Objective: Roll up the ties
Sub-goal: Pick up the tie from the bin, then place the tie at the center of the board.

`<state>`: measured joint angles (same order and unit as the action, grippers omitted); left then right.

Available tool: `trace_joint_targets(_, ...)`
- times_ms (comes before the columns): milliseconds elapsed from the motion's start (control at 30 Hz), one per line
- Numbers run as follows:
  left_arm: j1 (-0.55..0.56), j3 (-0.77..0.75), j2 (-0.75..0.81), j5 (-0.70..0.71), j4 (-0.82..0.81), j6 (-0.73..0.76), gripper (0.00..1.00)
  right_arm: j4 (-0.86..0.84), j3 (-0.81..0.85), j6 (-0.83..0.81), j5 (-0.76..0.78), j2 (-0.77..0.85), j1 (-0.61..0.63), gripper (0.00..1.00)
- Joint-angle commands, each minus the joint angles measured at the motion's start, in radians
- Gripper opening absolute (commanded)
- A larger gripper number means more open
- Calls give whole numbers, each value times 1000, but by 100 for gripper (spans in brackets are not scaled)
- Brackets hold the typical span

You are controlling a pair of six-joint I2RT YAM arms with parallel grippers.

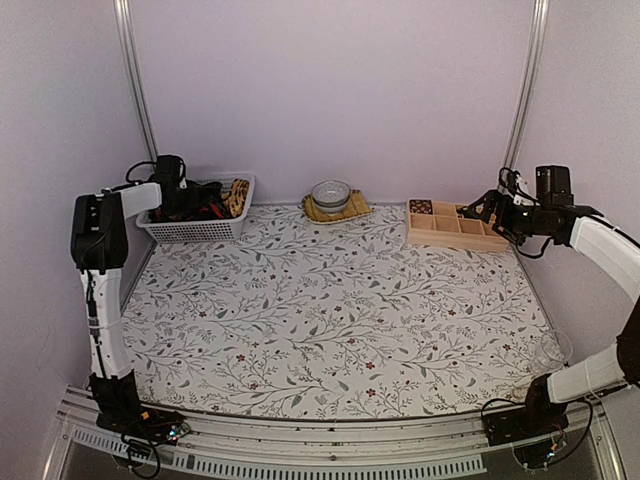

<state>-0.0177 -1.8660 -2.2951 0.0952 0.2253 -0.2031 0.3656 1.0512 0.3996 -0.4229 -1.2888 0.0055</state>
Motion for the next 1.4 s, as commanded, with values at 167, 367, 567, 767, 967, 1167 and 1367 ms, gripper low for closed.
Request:
trace_joint_targets(167,105,-27,241,-48,-76,113,0,-32,-11,18,-63,8,-2,97)
trace_joint_targets(367,250,-32,407,-124,-74,166,0,-97,-32,62,-149,18,-2,96)
trace_joint_targets(567,431,187,631,-360,-185,139,0,-203,-54,115,-273,26,48,95)
trace_joint_targets(767,597,436,823,-537,-375,77,0,-216,-34,110,-295,-4,127,94)
trace_joint_targets(967,651,602,867,-494,-413,37,0,-221,-34,118,-280,-9,145,94)
trace_joint_targets(1167,651,661,831,-467,-403,17,0,-216,-37,120,-269,-23,165,94)
trace_joint_targets(1367,656,666,830,-467,-421,-15,0,-185,-27,81,-243,-36,203,94)
